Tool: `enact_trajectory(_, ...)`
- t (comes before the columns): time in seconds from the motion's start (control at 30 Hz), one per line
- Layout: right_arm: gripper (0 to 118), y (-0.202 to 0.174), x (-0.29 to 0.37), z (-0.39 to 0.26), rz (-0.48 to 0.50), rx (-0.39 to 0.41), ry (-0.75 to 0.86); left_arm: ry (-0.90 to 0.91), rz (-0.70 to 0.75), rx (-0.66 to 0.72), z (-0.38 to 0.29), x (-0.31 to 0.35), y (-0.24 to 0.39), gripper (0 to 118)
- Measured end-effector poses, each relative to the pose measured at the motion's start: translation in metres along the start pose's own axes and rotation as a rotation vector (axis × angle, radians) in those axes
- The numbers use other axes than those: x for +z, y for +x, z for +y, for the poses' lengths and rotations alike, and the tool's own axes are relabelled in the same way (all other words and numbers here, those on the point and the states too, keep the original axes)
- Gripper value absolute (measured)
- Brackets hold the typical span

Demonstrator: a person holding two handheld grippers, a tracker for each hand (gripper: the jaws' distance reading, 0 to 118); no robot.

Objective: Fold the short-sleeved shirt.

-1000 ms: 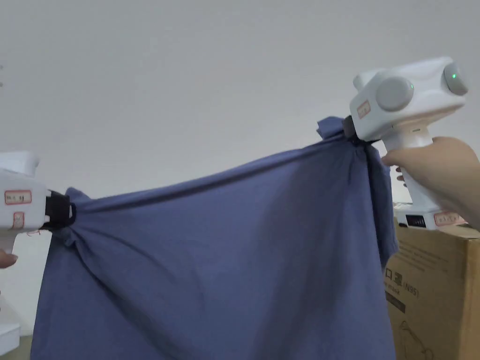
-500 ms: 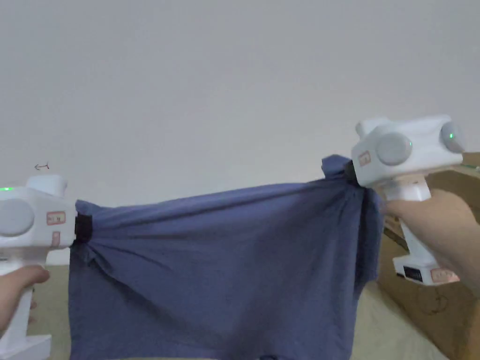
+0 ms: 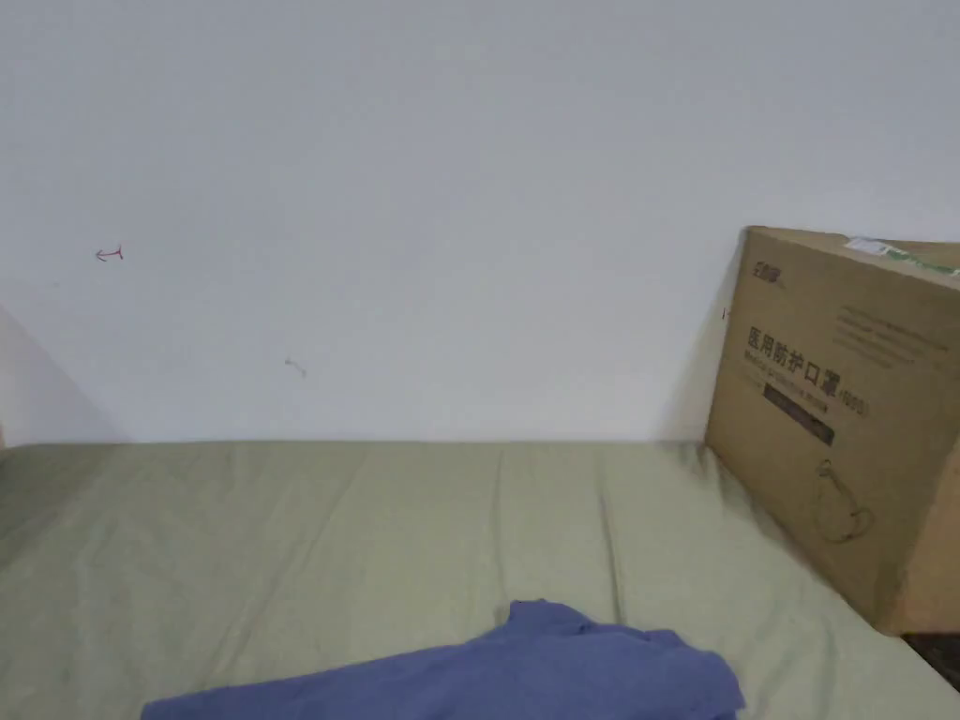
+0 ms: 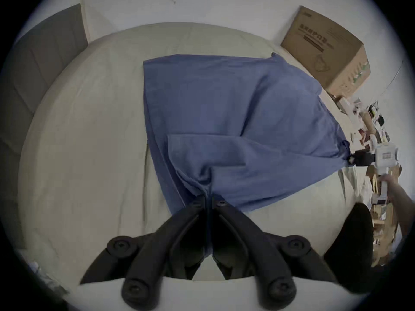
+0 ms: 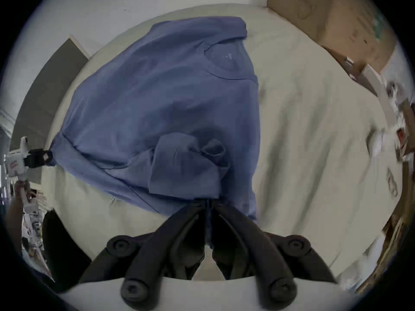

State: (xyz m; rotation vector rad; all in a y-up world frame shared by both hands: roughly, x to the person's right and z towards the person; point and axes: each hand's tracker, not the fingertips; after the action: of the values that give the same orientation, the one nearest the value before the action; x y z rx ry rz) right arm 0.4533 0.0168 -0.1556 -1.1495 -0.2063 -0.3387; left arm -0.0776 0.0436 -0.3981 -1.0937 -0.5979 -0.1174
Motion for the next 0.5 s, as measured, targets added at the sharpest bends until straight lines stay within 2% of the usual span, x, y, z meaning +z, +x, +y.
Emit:
enact_trajectory(0.07, 2, -0.004, 0.017, -0.022, -0.007, 0.007, -0.002, -0.025, -0.027, 0.063, -0.014, 0.014, 0.003, 3)
enact_trajectory(0.23, 4, -0.024, 0.045, -0.059, -0.073, 0.05, -0.027, 0.006, -0.011, 0.093, -0.04, 0.044, 0.015, 3)
enact_trajectory(0.4, 8, -0.038, 0.061, -0.074, -0.101, 0.012, 0.001, 0.007, -0.003, 0.103, -0.055, 0.063, 0.018, 3)
enact_trajectory(0.43, 14, -0.039, 0.063, -0.076, -0.111, -0.006, 0.017, 0.012, -0.011, 0.117, -0.056, 0.066, 0.016, 6)
enact_trajectory(0.47, 41, -0.041, 0.065, -0.077, -0.118, -0.031, 0.032, 0.02, -0.032, 0.15, -0.059, 0.068, 0.015, 20)
enact_trajectory(0.5, 75, -0.04, 0.066, -0.078, -0.128, -0.065, 0.045, 0.035, -0.046, 0.182, -0.06, 0.072, 0.013, 42)
